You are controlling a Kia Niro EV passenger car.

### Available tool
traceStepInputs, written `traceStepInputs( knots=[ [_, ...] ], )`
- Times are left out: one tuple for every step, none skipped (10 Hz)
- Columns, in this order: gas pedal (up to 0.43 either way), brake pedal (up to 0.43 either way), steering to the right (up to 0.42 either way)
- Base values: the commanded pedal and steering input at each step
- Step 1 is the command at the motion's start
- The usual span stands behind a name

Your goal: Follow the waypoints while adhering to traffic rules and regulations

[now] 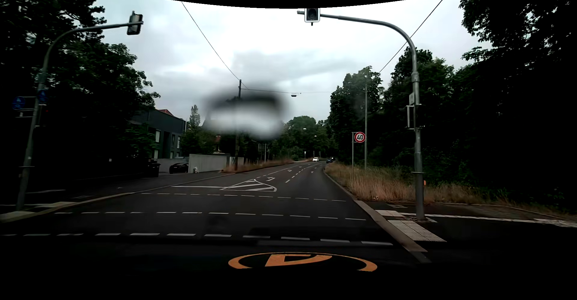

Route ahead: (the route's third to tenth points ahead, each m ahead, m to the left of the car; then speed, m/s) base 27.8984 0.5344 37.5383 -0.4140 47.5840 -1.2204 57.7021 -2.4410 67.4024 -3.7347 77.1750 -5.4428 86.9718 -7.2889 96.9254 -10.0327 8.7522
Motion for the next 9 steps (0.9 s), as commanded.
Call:
traceStepInputs(
  knots=[
    [0.339,0.000,0.043],
    [0.339,0.000,0.029],
    [0.339,0.000,0.015],
    [0.319,0.000,0.005],
    [0.311,0.000,0.005],
    [0.287,0.000,0.008],
    [0.280,0.000,0.011],
    [0.280,0.000,0.010],
    [0.280,0.000,0.011]
  ],
)
